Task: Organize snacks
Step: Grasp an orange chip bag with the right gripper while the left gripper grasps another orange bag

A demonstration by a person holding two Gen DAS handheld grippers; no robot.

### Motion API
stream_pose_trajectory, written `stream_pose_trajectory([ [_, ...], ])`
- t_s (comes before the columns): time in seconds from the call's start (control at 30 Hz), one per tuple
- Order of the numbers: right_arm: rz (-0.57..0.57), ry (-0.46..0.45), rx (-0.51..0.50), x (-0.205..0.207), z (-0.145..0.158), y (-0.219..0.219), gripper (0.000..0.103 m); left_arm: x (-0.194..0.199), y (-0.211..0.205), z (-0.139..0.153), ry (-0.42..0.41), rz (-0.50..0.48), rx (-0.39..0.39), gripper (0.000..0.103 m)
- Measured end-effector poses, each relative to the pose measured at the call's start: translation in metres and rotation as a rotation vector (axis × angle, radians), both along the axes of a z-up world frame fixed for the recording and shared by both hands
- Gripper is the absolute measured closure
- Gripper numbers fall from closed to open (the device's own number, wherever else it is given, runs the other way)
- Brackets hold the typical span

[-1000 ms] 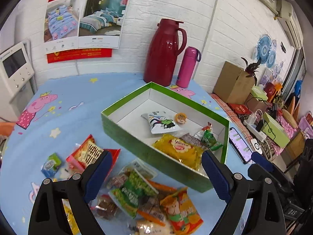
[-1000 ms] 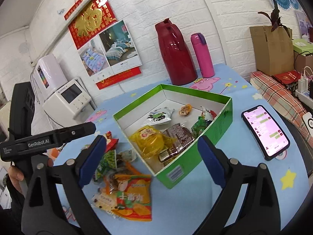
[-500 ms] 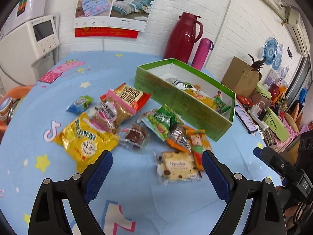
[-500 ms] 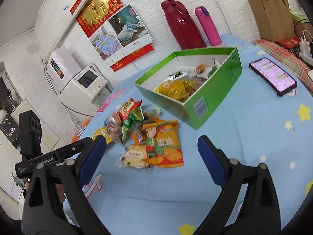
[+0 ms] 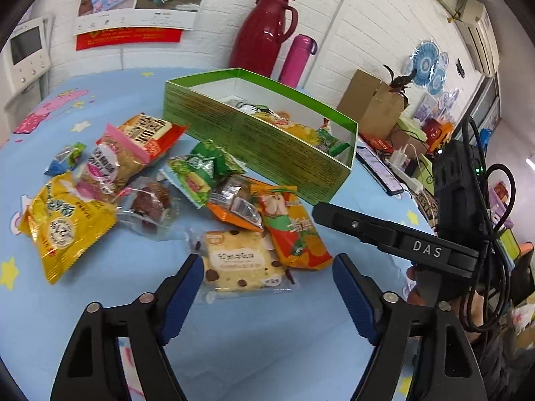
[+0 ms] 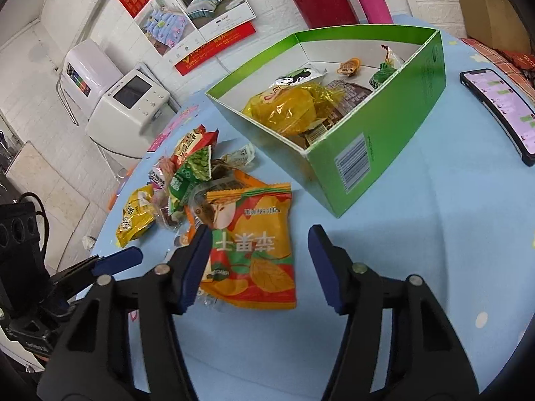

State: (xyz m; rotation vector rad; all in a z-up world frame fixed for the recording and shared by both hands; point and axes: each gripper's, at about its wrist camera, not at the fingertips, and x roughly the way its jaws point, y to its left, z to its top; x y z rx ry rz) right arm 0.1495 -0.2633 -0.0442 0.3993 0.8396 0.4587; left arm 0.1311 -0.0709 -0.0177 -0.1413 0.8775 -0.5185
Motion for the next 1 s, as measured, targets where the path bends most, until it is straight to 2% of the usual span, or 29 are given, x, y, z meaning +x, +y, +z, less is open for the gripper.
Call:
stream_pose_trajectory([
  [0.07, 0.017, 0.009, 0.011, 0.004, -0.003, -0.004, 0.047, 0.012, -0.011, -0.005, 0.033, -0.026, -0.008, 0.046],
  [0.2, 0.064, 0.021, 0.026, 0.007, -0.01, -0.012, 0.054, 0.035, -0.023, -0.013, 0.094, -0.038, -0.036, 0.053],
  [0.37, 0.142, 0.037, 0.032, 0.013, -0.018, -0.016, 0.062, 0.056, -0.03, -0.027, 0.154, -0.037, -0.056, 0.072],
  [0.53, 0.187, 0.05, 0.056, 0.019, -0.02, -0.015, 0.064, 0.064, -0.027, -0.03, 0.171, -0.032, -0.078, 0.072],
  [0.63, 0.181, 0.052, 0.074, 0.02, -0.022, -0.016, 0.065, 0.065, -0.03, -0.032, 0.188, -0.07, -0.093, 0.072],
  [0.83, 0.127, 0.074, 0.115, 0.021, -0.028, -0.024, 0.081, 0.069, -0.045, -0.038, 0.179, -0.108, -0.049, 0.072],
  [0.9, 0.108, 0.08, 0.118, 0.02, -0.028, -0.024, 0.085, 0.069, -0.048, -0.037, 0.156, -0.109, -0.023, 0.076],
  [1.0, 0.087, 0.074, 0.123, 0.014, -0.027, -0.023, 0.087, 0.064, -0.041, -0.037, 0.175, -0.108, -0.051, 0.079],
])
